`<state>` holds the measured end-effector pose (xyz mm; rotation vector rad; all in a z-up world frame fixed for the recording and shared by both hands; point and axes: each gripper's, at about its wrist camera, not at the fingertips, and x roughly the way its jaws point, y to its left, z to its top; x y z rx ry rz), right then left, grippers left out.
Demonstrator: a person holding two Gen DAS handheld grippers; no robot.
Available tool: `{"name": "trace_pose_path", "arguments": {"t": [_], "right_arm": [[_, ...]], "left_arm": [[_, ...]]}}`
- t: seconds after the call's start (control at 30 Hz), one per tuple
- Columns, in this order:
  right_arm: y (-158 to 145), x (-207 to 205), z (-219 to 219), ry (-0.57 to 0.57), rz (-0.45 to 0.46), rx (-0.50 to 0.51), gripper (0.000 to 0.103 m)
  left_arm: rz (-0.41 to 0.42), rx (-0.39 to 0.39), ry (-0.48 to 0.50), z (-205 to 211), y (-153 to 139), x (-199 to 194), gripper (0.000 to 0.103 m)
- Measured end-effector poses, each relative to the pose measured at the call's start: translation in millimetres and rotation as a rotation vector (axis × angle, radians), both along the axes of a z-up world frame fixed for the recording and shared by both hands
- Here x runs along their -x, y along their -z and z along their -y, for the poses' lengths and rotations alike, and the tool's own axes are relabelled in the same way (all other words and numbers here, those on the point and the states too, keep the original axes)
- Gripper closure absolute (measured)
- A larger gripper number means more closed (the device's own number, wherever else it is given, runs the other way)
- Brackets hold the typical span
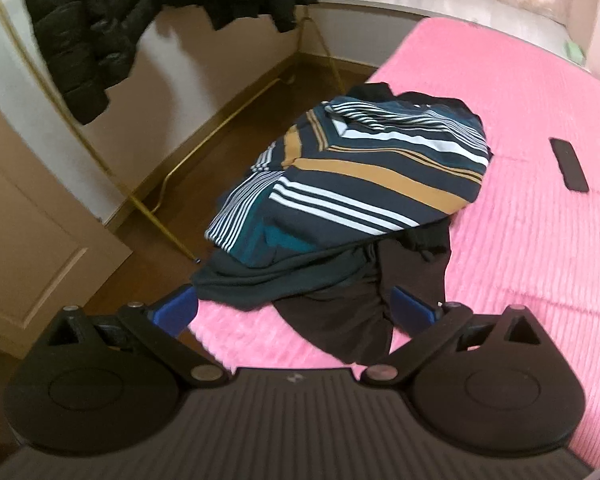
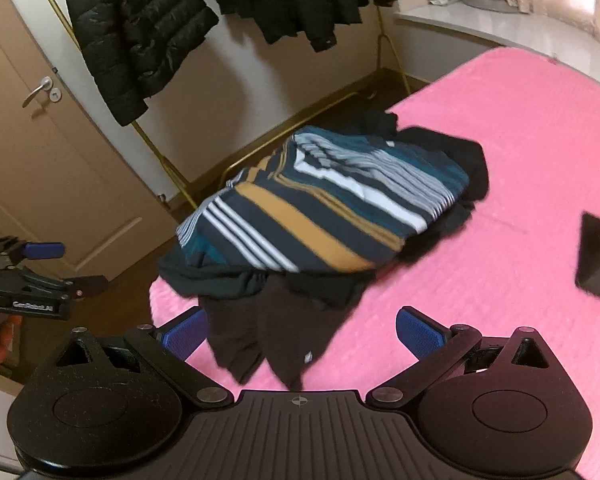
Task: Fold clothes
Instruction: 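Grasp the striped sweater with both grippers and lift it off the pile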
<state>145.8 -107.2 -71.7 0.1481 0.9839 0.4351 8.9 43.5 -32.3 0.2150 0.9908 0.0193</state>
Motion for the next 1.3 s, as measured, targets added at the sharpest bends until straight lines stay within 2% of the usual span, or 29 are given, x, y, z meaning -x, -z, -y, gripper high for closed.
{"name": "trace_pose_path", "arguments": {"t": [0.2,0.4,0.47,0.57,0.73,0.77,0.83,0.87,0.9,0.93,0.97,1.0,1.07,1.2,1.3], "right_arm": [[31.2,-83.6,-19.0,0.004,-0.009,0.121,0.0],[87.9,-181.0,-47.6,-0.107,0.016,0.326,0.0],[106.0,-207.7,-55.1,-0.136,0.038,0.362,0.0],[124.0,-240.6,-65.8,-0.186,0.068,0.389,0.0],[158.2,-279.1,-89.5,-0.325,0.049,0.43,0.001],[166.1,-285.5,-93.8,-0.351,0.038,0.446,0.001],[175.1,-292.0,-94.5,-0.352,0.013,0.439,0.02],[176.8,-294.3,-92.3,-0.333,-0.013,0.414,0.033],[174.5,-293.1,-90.7,-0.313,-0.014,0.406,0.06],[170.6,-290.4,-89.3,-0.297,-0.002,0.424,0.074],[166.6,-287.7,-87.7,-0.28,0.009,0.439,0.081],[159.9,-285.9,-84.5,-0.266,0.014,0.426,0.084],[138.3,-272.5,-70.3,-0.235,0.055,0.394,0.087],[83.0,-221.3,-31.6,-0.147,0.153,0.319,0.089],[46.6,-165.0,10.5,-0.044,0.192,0.273,0.089]], "left_arm": [[-0.061,0.035,0.089,-23.6,41.3,-79.0,0.002],[-0.106,0.135,0.168,-41.2,97.9,-177.6,0.002],[-0.113,0.164,0.21,-42.1,117.3,-203.1,0.002],[-0.127,0.197,0.267,-43.1,144.2,-230.8,0.006],[-0.187,0.312,0.247,-52.0,176.9,-250.2,0.019],[-0.191,0.328,0.249,-52.9,180.6,-250.8,0.019],[-0.179,0.34,0.254,-53.9,183.5,-248.9,0.022],[-0.178,0.351,0.255,-54.6,183.8,-248.2,0.035],[-0.181,0.364,0.252,-55.2,181.9,-247.7,0.041],[-0.183,0.371,0.246,-55.6,179.0,-246.9,0.056],[-0.181,0.373,0.243,-55.7,175.2,-245.8,0.071],[-0.176,0.369,0.247,-55.3,169.9,-244.0,0.078],[-0.152,0.355,0.259,-54.3,159.0,-238.5,0.1],[-0.006,0.276,0.349,-41.9,115.6,-213.0,0.1],[0.079,0.295,0.424,-32.1,72.3,-183.0,0.1]]}}
